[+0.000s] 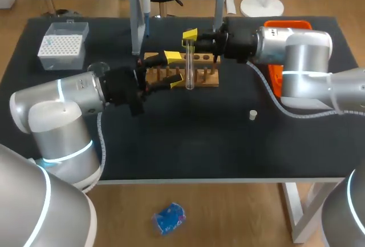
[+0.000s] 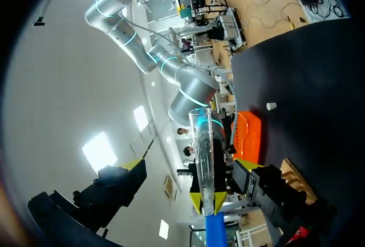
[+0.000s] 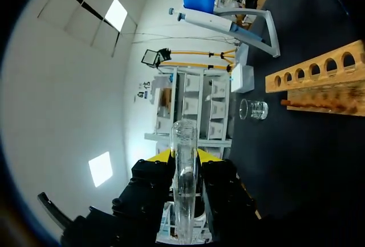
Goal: Invert the test tube, pick up the pipette, mount the tip to pipette, aspirate from beaker and dispense into the tube, eject the tip, return the pipette, and cap with the stopper.
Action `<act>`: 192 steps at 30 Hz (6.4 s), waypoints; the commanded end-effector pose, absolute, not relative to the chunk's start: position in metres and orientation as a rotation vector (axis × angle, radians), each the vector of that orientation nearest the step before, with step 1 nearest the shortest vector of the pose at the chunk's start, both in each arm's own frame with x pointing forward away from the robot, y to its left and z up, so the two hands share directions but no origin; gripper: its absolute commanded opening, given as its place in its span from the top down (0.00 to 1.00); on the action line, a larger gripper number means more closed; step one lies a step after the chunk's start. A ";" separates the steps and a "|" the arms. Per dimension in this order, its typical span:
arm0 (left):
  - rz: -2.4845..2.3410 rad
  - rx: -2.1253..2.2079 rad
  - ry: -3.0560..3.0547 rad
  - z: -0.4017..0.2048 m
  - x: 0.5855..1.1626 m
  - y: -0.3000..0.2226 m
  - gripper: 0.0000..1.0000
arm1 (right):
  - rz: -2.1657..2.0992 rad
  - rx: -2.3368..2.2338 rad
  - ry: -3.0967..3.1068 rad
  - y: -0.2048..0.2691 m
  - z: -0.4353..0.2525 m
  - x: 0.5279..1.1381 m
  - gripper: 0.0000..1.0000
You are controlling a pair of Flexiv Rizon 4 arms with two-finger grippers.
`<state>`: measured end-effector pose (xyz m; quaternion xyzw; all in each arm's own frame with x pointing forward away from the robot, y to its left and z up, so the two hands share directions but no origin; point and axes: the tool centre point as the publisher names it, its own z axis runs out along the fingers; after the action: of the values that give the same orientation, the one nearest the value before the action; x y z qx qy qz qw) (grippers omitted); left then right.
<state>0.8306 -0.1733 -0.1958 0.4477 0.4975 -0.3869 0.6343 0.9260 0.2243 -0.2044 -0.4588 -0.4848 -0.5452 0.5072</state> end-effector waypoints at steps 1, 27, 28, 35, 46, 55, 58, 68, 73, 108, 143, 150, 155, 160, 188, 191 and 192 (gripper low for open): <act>-0.882 1.024 1.137 -0.196 0.831 -0.174 0.00 | -1.313 -1.105 -1.170 0.224 -0.204 0.926 1.00; -0.869 1.151 1.280 -0.215 0.841 -0.187 0.00 | -1.275 -1.113 -1.190 0.239 -0.215 0.927 1.00; -0.873 1.149 1.281 -0.215 0.841 -0.187 0.00 | -1.274 -1.113 -1.191 0.239 -0.215 0.927 1.00; -0.897 1.153 1.283 -0.217 0.842 -0.190 0.45 | -1.273 -1.115 -1.193 0.240 -0.215 0.927 1.00; -0.924 1.161 1.289 -0.221 0.841 -0.194 0.65 | -1.267 -1.116 -1.192 0.241 -0.215 0.927 1.00; -0.940 1.170 1.289 -0.222 0.841 -0.195 1.00 | -1.266 -1.117 -1.189 0.241 -0.215 0.926 1.00; -0.947 1.171 1.291 -0.223 0.840 -0.195 1.00 | -1.265 -1.118 -1.188 0.241 -0.216 0.926 1.00; -0.985 1.124 1.320 -0.222 0.839 -0.194 1.00 | -1.296 -1.125 -1.206 0.238 -0.212 0.926 0.00; -0.991 1.063 1.355 -0.216 0.841 -0.192 1.00 | -1.342 -1.120 -1.255 0.229 -0.207 0.926 0.00; -1.183 0.612 1.673 -0.185 0.864 -0.178 1.00 | -1.722 -0.596 -1.984 0.156 -0.198 0.935 0.00; -1.607 0.245 2.146 -0.171 0.905 -0.209 1.00 | -1.104 0.100 -3.133 0.095 -0.249 0.938 0.00; -1.706 0.185 2.150 -0.169 0.913 -0.212 1.00 | -1.321 0.239 -3.002 0.090 -0.273 0.953 0.00; -1.757 0.183 2.140 -0.168 0.918 -0.215 1.00 | -1.338 0.216 -2.986 0.085 -0.278 0.960 0.00; -1.791 0.170 2.156 -0.169 0.923 -0.216 1.00 | -1.393 0.189 -2.959 0.086 -0.282 0.965 0.00; -1.822 0.105 2.262 -0.183 0.963 -0.215 1.00 | -1.483 0.130 -2.922 0.112 -0.312 0.995 0.00; -1.825 0.104 2.265 -0.185 0.965 -0.215 1.00 | -1.487 0.119 -2.920 0.111 -0.314 1.001 0.00; -1.826 0.102 2.267 -0.186 0.966 -0.215 1.00 | -1.487 0.119 -2.920 0.111 -0.314 1.002 0.00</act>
<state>0.9609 -0.2147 -0.1847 0.0301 0.7716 -0.6236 0.1219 0.9948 0.1097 -0.3105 0.0333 -0.8887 -0.4514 -0.0732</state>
